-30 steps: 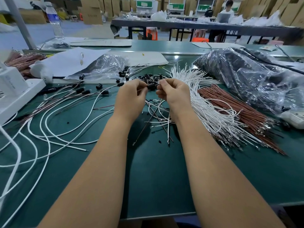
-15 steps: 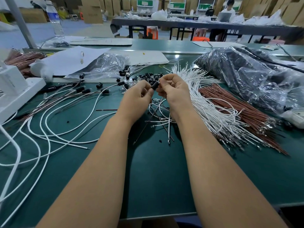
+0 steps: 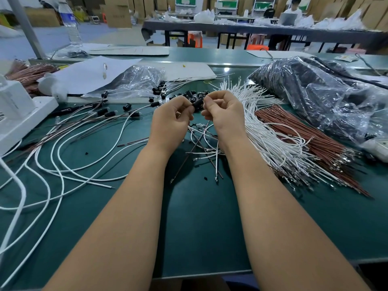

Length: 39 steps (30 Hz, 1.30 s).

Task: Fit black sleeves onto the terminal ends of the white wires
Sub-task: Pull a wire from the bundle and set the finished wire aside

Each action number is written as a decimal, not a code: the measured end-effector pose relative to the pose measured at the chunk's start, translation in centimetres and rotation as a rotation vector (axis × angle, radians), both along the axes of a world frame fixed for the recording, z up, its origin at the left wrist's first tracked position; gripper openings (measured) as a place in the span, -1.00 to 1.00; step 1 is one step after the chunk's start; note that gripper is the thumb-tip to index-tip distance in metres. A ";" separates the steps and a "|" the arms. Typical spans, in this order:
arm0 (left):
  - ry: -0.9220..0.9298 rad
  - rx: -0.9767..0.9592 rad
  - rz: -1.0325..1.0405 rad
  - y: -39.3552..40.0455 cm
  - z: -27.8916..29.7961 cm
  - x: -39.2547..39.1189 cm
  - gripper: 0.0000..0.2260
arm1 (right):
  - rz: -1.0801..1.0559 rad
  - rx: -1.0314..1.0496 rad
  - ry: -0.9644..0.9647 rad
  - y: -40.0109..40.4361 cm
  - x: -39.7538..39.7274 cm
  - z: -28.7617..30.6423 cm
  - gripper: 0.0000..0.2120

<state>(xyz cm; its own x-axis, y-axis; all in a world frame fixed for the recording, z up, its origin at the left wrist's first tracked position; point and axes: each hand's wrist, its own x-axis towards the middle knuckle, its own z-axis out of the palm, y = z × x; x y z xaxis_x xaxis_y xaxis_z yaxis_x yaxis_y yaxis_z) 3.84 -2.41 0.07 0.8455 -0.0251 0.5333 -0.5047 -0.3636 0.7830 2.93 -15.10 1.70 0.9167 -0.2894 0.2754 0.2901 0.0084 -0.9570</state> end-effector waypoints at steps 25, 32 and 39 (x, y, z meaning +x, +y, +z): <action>0.203 -0.113 -0.094 0.4 0.7 0.2 -0.82 | -0.060 -0.327 -0.035 0.8 -0.2 -0.2 -0.83; 0.215 -0.103 -0.141 0.8 0.8 0.1 -0.81 | -0.038 -0.317 -0.035 1.0 0.1 -0.1 -0.88; 0.168 0.006 0.031 1.3 0.6 0.2 -0.92 | 0.035 -0.136 0.025 0.6 -0.1 -0.1 -0.89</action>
<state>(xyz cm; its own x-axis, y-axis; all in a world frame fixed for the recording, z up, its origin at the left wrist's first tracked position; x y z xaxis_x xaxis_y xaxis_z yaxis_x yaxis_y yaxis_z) 4.03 -1.13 0.63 0.9233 -0.0005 0.3841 -0.3551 -0.3823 0.8531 2.82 -14.46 1.57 0.9326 -0.2187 0.2872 0.2684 -0.1118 -0.9568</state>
